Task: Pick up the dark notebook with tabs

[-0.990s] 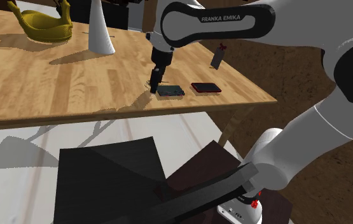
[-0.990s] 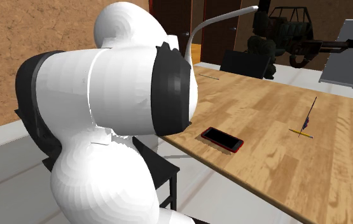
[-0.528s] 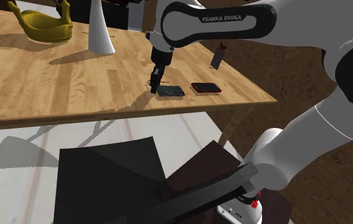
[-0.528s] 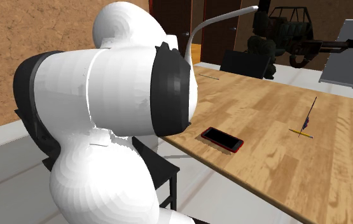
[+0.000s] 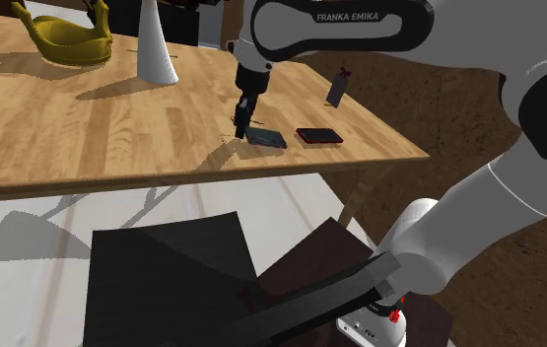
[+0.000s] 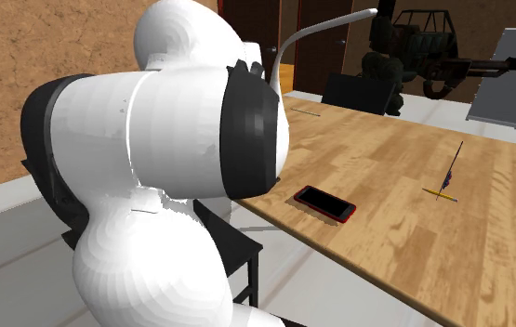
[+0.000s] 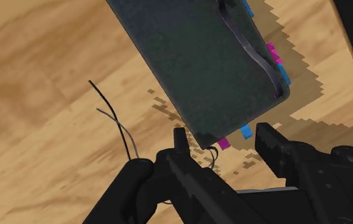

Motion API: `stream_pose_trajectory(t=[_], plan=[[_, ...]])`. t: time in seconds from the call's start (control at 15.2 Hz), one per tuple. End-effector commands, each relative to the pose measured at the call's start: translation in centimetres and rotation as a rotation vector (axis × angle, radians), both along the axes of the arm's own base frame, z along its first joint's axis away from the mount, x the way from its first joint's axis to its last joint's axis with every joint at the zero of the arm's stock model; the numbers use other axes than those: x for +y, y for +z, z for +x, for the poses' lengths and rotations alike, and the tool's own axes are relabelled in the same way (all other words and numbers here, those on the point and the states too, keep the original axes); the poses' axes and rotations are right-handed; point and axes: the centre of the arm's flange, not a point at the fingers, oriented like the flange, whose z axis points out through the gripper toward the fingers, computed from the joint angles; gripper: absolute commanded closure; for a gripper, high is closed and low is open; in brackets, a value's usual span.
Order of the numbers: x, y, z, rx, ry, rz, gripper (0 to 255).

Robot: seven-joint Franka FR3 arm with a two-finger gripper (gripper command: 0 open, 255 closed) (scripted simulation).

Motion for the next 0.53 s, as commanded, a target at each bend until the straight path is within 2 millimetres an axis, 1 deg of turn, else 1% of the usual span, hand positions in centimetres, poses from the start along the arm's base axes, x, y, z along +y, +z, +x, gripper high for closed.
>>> stream_pose_trajectory(t=[0.0, 0.46], plan=[[0.0, 1.1, -0.1, 0.000, 0.000, 0.000, 255], [0.0, 4.7, -0.1, 0.000, 0.000, 0.000, 255]])
